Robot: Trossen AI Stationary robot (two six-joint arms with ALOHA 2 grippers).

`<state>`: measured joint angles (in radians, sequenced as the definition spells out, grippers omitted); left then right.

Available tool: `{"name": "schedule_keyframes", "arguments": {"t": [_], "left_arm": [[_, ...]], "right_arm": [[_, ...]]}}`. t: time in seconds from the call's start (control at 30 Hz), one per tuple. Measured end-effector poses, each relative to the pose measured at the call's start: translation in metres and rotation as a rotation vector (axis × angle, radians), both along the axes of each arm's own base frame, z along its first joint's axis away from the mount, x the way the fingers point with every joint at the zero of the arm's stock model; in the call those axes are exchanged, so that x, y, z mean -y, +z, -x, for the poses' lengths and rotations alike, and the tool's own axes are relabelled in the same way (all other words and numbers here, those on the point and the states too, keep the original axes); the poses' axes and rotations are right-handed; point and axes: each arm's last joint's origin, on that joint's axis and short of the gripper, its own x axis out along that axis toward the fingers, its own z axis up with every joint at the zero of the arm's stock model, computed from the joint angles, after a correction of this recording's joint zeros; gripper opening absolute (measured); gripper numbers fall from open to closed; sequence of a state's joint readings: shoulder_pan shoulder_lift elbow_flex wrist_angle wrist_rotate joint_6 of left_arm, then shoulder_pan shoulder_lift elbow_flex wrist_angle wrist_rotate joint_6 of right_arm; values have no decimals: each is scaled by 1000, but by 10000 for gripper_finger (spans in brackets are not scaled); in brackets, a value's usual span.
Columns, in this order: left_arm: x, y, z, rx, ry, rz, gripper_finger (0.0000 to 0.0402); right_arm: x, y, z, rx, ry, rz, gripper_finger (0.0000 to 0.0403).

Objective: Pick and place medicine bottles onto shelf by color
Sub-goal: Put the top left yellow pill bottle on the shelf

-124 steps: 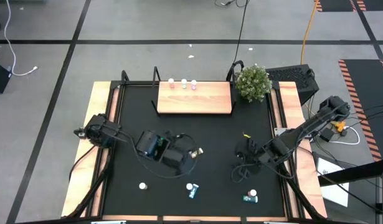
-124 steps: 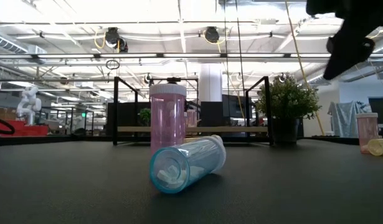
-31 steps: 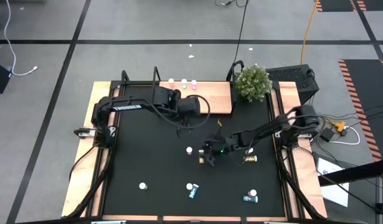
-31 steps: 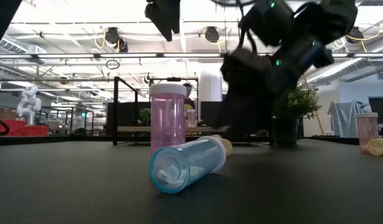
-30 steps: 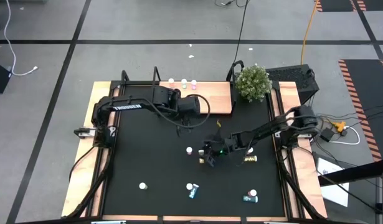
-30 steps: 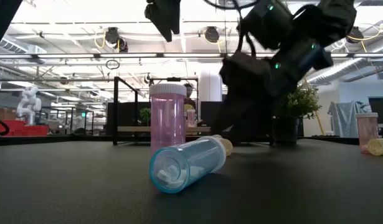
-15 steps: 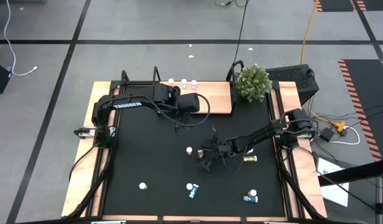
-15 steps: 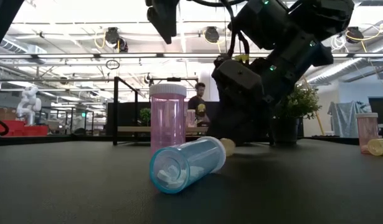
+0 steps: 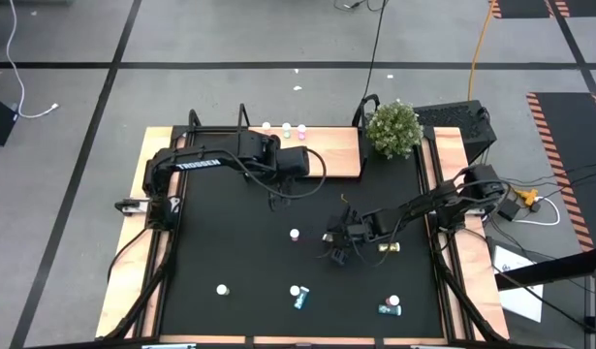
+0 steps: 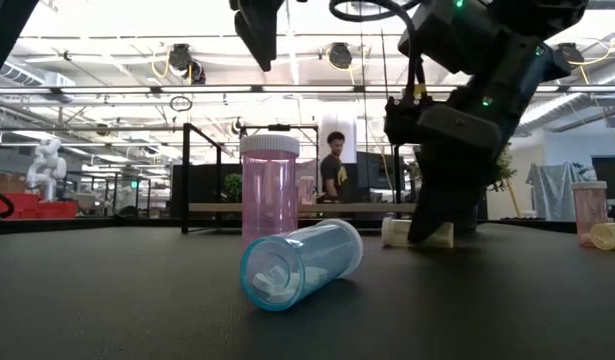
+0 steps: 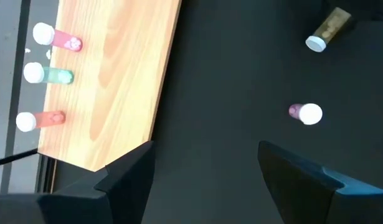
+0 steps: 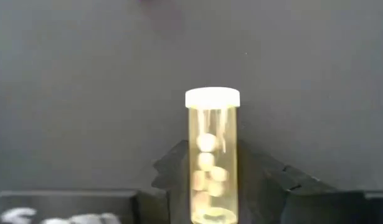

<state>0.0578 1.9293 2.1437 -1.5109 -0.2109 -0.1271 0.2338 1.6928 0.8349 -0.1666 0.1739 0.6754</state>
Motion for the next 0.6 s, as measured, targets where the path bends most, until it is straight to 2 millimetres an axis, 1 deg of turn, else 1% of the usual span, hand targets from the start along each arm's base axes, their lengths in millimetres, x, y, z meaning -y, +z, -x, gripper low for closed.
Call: {"name": "schedule_keyframes", "arguments": {"t": [0.17, 0.23, 0.33, 0.4, 0.5, 0.6], "left_arm": [[-1, 1, -3, 6, -85, -52, 285], [-2, 1, -2, -6, -119, -63, 285], [-6, 1, -2, -10, -117, -65, 285], [-9, 1, -2, -10, -103, -63, 285], [-9, 1, -1, -4, -77, -51, 285], [-6, 1, -2, 12, -72, 1, 285]], "right_arm": [[3, 7, 1, 23, 61, -4, 95], [6, 14, 1, 42, 67, 3, 91], [12, 25, 3, 82, 66, 11, 91], [16, 35, 6, 123, 57, 17, 93], [19, 57, 14, 225, 70, 23, 94], [21, 82, 23, 383, 99, 59, 95]]}}
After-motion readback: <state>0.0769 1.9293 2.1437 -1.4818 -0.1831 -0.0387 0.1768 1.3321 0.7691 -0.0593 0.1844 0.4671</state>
